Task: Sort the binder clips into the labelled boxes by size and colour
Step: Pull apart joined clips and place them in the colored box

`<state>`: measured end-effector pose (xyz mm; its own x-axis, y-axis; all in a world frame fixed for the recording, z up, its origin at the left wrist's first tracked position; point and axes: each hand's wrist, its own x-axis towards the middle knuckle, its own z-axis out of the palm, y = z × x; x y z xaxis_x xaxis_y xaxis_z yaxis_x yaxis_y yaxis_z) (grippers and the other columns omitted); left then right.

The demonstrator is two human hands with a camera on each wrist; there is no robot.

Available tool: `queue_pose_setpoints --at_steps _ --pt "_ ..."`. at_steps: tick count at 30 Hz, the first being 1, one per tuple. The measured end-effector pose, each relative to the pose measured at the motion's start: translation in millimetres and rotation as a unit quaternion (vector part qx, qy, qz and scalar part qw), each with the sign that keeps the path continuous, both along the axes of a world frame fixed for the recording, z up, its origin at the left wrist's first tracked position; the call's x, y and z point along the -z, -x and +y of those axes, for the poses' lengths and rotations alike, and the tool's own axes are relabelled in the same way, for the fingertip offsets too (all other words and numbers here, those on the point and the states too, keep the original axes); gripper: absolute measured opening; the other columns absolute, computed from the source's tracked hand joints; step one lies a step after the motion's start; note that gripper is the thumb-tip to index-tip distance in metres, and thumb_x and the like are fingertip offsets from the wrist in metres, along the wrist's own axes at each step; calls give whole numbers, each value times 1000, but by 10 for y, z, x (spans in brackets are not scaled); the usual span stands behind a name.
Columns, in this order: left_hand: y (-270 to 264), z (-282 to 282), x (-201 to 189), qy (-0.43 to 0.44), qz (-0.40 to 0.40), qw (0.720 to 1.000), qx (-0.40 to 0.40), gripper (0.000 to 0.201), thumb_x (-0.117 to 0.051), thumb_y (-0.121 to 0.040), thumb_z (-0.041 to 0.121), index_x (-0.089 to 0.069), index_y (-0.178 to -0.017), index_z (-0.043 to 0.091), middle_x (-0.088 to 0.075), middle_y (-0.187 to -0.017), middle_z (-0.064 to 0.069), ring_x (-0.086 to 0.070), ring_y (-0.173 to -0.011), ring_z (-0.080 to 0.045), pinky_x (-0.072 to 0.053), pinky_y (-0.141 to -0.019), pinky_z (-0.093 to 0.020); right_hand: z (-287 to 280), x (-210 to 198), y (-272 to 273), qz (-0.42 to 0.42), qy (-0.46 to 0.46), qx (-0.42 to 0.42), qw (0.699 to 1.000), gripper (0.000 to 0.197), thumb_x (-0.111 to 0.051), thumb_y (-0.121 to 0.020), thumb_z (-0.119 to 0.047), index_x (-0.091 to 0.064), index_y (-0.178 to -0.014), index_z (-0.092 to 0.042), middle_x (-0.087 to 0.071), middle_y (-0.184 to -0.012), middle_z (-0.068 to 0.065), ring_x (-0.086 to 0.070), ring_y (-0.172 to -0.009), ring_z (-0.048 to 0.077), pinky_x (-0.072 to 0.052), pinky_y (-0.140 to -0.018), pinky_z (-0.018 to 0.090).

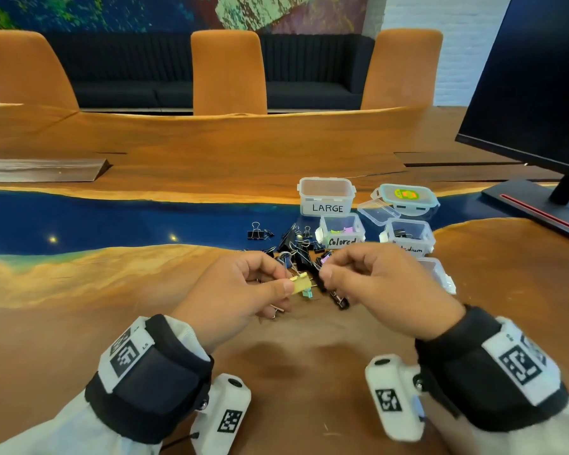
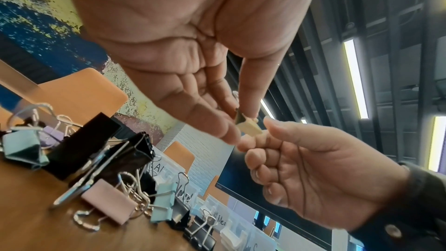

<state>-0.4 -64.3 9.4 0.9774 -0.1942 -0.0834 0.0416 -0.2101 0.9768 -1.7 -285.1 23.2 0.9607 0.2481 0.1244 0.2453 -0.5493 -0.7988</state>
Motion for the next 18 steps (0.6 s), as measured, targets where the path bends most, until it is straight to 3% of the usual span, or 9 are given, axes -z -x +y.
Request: queue_pose_setpoints --at_steps 3,6,11,15,18 --pt "-33 71 -4 -2 -6 1000 -13 9 -73 -88 6 -69 -94 1 -75 -88 -20 -77 -79 -26 -59 -63 -29 -135 -229 -209 -10 58 22 998 13 -67 -90 -37 -72 -87 -26 -73 -77 0 -68 -73 18 -59 -78 46" --pt "-53 140 2 -3 -6 1000 -15 9 -74 -87 7 -71 -95 5 -75 -84 -16 -76 -76 -22 -59 -65 -31 -264 -457 -457 -16 132 41 990 13 -66 -92 -37 -71 -88 -25 -73 -76 -4 -67 -70 10 -60 -74 36" --pt "-84 182 13 -8 -9 1000 -23 8 -74 -87 6 -72 -94 5 -75 -81 -14 -74 -72 -17 -58 -62 -28 -422 -652 -916 2 223 64 973 14 -63 -95 -36 -69 -90 -24 -73 -81 -5 -69 -77 11 -55 -67 26" --pt "-102 199 20 -9 -10 1000 -22 8 -75 -87 8 -72 -93 6 -74 -78 -12 -74 -73 -19 -59 -62 -27 -525 -695 -1215 -1 316 79 946 17 -63 -95 -33 -70 -88 -19 -74 -79 -3 -70 -76 14 -58 -75 34" --pt "-114 209 29 -6 -10 1000 -26 7 -76 -87 9 -72 -93 6 -74 -76 -10 -73 -72 -19 -59 -63 -28 -568 -664 -1365 -5 413 75 908 13 -63 -94 -33 -69 -93 -21 -71 -82 -3 -66 -80 16 -52 -76 31"
